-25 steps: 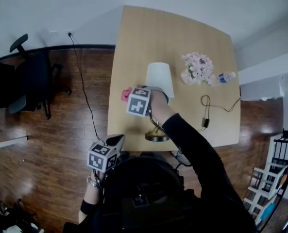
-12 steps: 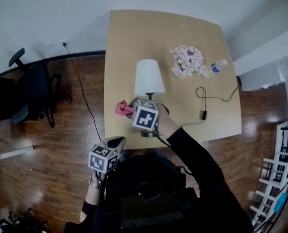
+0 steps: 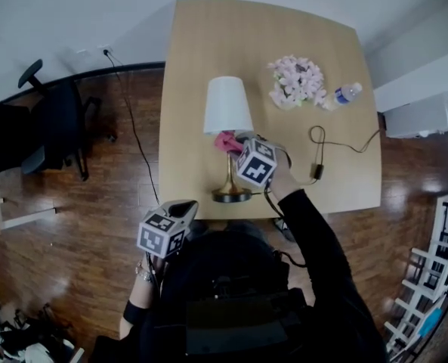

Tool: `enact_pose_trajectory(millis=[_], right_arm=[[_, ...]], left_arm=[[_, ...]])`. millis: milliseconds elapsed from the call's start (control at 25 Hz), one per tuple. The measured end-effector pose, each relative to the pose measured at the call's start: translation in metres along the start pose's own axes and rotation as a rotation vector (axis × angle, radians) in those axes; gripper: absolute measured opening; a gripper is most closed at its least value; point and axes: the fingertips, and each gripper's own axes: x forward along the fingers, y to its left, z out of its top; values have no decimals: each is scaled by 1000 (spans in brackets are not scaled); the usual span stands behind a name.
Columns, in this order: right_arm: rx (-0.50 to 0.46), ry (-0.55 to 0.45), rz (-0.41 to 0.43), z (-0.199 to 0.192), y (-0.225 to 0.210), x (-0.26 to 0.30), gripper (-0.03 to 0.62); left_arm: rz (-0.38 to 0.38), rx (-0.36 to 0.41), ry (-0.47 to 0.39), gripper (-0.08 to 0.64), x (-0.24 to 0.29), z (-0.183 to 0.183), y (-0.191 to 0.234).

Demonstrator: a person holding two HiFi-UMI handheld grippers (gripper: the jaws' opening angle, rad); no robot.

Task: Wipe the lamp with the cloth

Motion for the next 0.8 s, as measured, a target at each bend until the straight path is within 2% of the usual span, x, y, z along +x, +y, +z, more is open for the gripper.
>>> enact_pose_trajectory(millis=[160,320,560,800], right_arm=[[-52,-28,-31,13,-5,9,125],[-60,-28,29,7,19,6,123],[-178,54,152,-22,79,0,123],[-218,121,210,-42,109,-17,118]], left_arm=[[23,-16,4,5,2,0,-9],[39,-46,10,5,1,-10,-12],[57,-81,-9,5,-1,-17,-10],[46,-79,-23,5,3,-16,-9]])
